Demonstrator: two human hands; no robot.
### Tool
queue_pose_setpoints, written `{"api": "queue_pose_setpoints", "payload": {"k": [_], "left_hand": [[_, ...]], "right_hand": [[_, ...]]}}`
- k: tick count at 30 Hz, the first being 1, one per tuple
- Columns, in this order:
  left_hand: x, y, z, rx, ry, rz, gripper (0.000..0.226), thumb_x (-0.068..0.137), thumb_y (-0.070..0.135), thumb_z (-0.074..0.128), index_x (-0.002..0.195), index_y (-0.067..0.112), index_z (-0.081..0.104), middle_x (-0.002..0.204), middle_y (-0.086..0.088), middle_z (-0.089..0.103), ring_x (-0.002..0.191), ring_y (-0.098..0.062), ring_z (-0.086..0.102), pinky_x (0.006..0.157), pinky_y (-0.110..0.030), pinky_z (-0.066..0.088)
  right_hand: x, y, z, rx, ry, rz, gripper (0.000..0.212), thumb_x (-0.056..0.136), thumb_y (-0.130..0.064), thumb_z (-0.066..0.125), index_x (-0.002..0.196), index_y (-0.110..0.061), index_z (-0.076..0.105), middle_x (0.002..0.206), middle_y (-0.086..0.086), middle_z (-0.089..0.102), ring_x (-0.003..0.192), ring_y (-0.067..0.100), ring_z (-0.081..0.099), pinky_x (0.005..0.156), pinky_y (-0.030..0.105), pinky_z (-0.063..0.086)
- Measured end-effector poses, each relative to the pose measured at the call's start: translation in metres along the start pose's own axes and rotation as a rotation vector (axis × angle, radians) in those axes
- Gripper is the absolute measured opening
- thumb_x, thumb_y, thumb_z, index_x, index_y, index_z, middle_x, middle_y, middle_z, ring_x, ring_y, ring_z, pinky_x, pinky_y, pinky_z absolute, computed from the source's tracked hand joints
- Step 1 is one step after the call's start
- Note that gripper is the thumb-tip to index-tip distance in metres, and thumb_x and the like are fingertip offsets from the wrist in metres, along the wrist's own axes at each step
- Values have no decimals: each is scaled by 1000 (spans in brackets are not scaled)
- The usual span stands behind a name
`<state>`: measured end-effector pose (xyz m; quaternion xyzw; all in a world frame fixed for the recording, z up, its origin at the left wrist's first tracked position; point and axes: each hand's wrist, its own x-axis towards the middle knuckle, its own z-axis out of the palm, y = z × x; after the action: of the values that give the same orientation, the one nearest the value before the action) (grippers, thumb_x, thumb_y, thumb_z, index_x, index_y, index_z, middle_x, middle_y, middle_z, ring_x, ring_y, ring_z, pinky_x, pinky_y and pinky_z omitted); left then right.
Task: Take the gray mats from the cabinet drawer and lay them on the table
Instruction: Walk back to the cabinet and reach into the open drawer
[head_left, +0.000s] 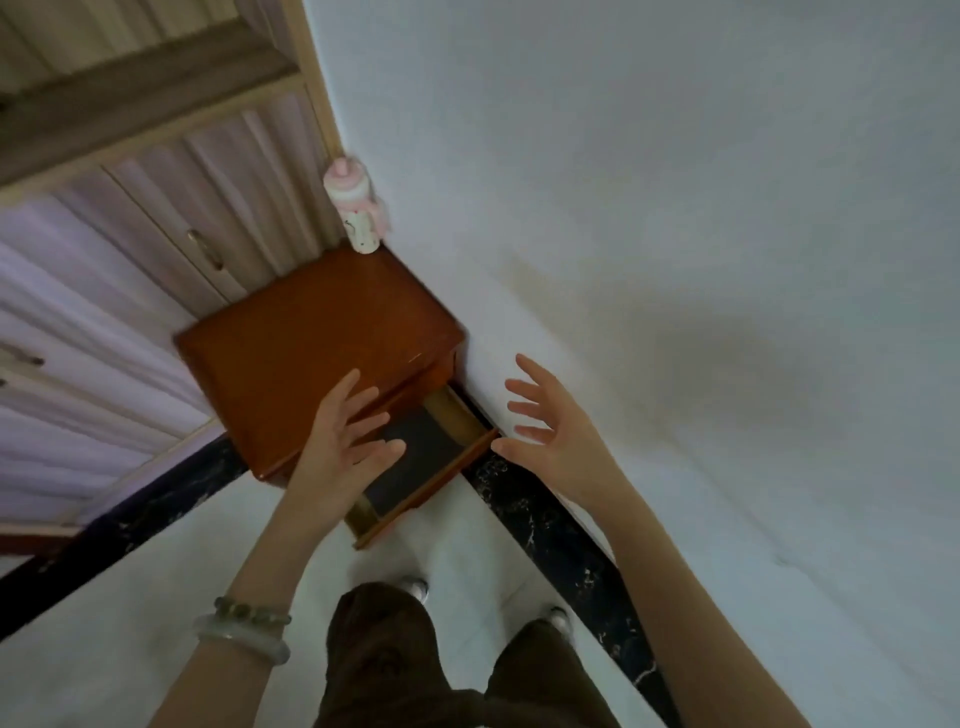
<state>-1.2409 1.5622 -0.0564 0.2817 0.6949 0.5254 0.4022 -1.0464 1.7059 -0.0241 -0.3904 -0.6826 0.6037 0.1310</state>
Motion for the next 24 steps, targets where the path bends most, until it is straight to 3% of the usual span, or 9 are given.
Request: {"api": "queue_pose_setpoints", "payload": {"k": [3, 8, 11, 15, 18, 24], "left_hand": [[-31, -7, 32, -38, 163, -8, 80, 82, 2, 66, 145, 29, 24, 135, 5, 43, 112, -4, 55, 81, -20, 51], [-72, -20, 66, -33, 317, -70, 79, 84, 11, 67, 149, 23, 23, 142, 0, 43, 117, -12, 55, 85, -23, 50], [-95, -26, 78, -67, 433, -94, 75, 84, 17, 67, 146, 28, 27, 137, 7, 45, 115, -7, 55, 82, -18, 50], [-105, -28, 79, -92, 530, -113, 66, 81, 29, 68, 130, 50, 30, 131, 17, 44, 112, -3, 55, 74, -8, 49], [-99, -36, 67, -96, 567, -141, 71, 77, 39, 67, 136, 43, 29, 138, 12, 42, 116, -9, 54, 72, -7, 48], [-65, -53, 38, -91, 584, -163, 67, 84, 29, 67, 136, 40, 27, 138, 12, 40, 118, -10, 52, 71, -5, 46]], "right_hand": [[-6, 6, -25, -19, -132, -4, 81, 82, -11, 72, 146, -30, 26, 142, -1, 43, 127, 17, 46, 104, 35, 42], [-8, 17, -45, -37, -276, 2, 81, 82, -11, 71, 147, -29, 27, 140, -5, 43, 124, 10, 45, 93, 18, 41], [0, 23, -39, -61, -380, 4, 82, 81, -9, 72, 147, -29, 27, 141, -4, 44, 123, 10, 46, 95, 20, 42], [21, 28, -22, -92, -457, -2, 84, 80, -11, 73, 147, -31, 26, 141, -5, 44, 124, 10, 47, 99, 24, 45], [39, 27, -8, -105, -468, -14, 82, 80, -15, 74, 146, -33, 28, 139, -10, 45, 123, 5, 47, 88, 13, 44], [76, 31, 18, -109, -460, 7, 74, 80, -13, 73, 142, -30, 37, 139, -7, 47, 123, 6, 48, 93, 19, 46]]}}
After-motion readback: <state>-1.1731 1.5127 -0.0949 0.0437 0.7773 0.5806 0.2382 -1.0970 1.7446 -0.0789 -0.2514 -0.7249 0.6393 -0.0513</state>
